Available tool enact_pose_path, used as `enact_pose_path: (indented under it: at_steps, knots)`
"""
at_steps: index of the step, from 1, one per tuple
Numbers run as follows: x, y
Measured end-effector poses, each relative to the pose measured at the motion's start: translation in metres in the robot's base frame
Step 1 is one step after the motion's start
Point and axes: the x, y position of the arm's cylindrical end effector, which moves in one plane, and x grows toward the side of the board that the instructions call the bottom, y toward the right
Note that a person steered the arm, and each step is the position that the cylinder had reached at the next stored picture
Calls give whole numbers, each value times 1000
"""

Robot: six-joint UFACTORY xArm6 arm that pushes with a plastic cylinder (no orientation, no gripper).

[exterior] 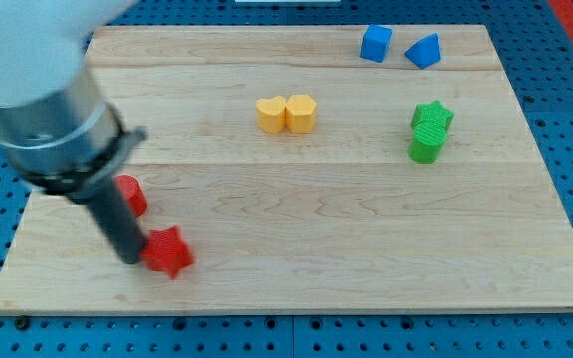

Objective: Move the green circle to the bottom of the yellow hexagon

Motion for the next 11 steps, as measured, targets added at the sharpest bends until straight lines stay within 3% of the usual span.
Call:
enact_pose_path:
  at_steps: [1, 2, 3, 5, 6, 7, 9, 10, 11]
  knots:
    - [0, 79]
    - [-11, 50]
    - [-68, 83]
    - [-89, 314]
    - [-120, 358]
    - [-151, 316]
    - [-114, 199]
    - [-138, 222]
    - [-127, 150]
